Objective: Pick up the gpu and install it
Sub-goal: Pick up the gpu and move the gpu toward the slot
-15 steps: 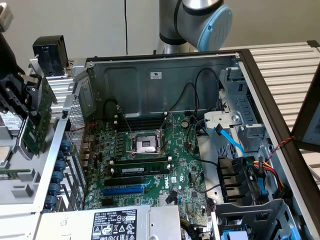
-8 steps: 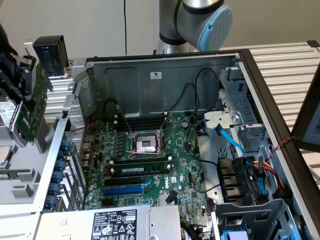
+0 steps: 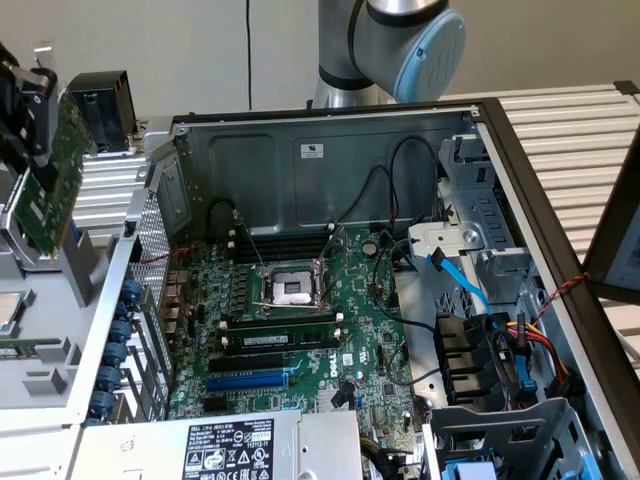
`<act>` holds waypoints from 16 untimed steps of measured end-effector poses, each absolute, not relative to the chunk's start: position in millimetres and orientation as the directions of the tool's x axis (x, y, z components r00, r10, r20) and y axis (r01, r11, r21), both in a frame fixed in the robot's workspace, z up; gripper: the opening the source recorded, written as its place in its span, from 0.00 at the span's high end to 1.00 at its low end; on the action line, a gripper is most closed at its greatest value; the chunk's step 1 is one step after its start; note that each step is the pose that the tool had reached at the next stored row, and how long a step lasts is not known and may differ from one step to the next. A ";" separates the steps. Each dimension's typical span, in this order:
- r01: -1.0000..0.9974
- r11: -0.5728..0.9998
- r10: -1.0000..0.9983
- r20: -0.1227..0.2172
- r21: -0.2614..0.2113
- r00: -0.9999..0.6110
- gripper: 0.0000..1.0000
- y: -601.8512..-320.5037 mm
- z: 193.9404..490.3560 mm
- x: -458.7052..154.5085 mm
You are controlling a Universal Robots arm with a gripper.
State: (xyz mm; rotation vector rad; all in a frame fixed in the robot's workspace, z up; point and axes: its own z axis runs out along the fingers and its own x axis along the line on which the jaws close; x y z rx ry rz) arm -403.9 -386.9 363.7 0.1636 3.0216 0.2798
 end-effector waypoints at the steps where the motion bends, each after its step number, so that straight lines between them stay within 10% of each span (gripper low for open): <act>1: 0.097 0.977 0.116 -0.092 0.188 -0.989 0.73 -386.9 368.1 -403.9; 16: 0.108 0.977 0.117 -0.037 0.182 -0.992 0.73 -395.0 420.5 -380.6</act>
